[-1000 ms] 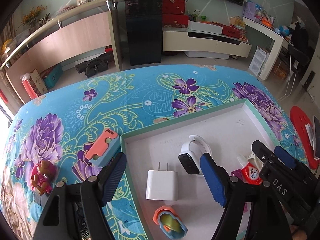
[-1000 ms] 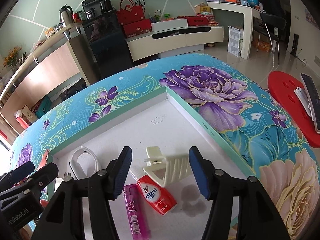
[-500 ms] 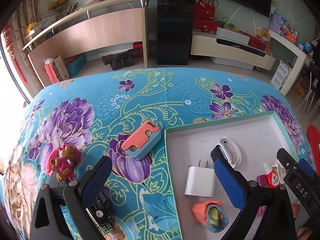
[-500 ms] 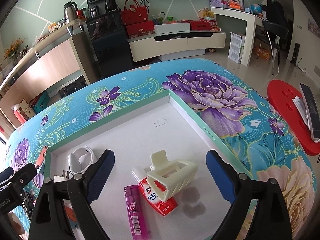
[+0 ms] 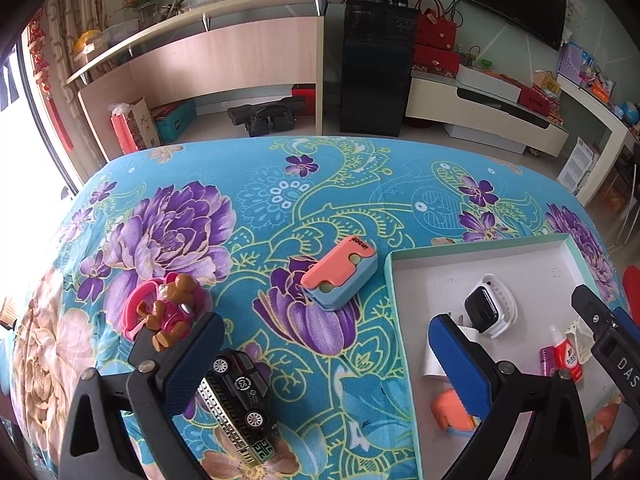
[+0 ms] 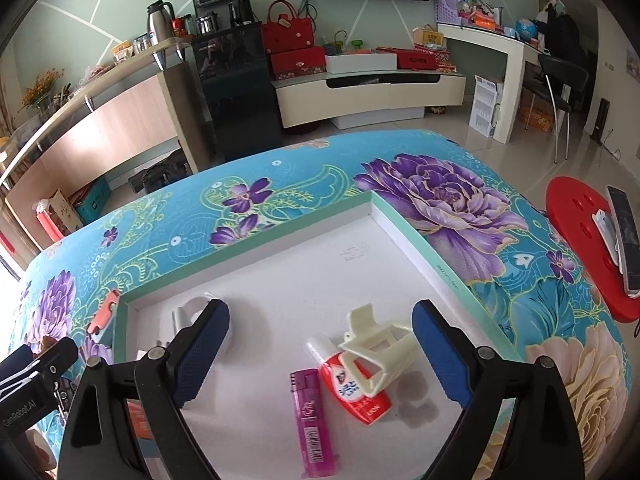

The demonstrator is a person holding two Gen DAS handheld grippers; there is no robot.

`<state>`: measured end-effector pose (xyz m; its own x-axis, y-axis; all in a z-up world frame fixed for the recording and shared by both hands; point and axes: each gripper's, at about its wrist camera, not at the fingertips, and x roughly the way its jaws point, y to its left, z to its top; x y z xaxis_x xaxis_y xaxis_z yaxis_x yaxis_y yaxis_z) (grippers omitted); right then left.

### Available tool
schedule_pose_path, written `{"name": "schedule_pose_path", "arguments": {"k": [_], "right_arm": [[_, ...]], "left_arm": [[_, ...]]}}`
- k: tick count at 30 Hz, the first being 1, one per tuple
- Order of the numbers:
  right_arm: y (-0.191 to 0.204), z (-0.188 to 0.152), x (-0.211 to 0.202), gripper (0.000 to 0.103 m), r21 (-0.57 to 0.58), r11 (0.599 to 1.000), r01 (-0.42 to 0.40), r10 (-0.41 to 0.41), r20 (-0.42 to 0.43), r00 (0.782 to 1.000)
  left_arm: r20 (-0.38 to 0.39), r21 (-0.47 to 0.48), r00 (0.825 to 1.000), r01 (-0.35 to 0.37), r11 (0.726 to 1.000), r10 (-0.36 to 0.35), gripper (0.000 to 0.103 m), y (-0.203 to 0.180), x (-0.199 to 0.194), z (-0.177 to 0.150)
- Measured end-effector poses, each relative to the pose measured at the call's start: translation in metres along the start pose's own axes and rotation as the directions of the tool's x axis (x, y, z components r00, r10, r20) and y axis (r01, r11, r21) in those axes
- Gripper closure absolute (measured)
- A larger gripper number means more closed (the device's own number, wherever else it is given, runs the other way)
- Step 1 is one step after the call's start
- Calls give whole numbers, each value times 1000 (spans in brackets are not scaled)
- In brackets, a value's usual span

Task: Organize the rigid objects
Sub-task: 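Withdraw both tools from the tray back over the remaining items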

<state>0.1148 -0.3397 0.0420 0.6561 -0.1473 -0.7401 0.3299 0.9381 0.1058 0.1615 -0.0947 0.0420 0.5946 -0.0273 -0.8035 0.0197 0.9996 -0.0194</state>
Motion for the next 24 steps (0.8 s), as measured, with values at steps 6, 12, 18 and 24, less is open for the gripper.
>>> {"name": "schedule_pose_path", "arguments": {"k": [6, 12, 18, 24], "right_arm": [[47, 1, -14, 10, -74, 992, -100, 102, 27, 994], [86, -6, -18, 10, -139, 974, -180, 184, 14, 983], [114, -14, -20, 10, -188, 962, -198, 202, 5, 979], [143, -25, -20, 10, -245, 946, -213, 217, -11, 976]], "left_arm": [[19, -73, 998, -66, 995, 67, 0, 43, -9, -3], [22, -154, 990, -137, 978, 142, 0, 90, -15, -11], [2, -217, 986, -162, 963, 166, 0, 125, -15, -19], [-6, -257, 984, -174, 951, 178, 0, 150, -17, -26]]}}
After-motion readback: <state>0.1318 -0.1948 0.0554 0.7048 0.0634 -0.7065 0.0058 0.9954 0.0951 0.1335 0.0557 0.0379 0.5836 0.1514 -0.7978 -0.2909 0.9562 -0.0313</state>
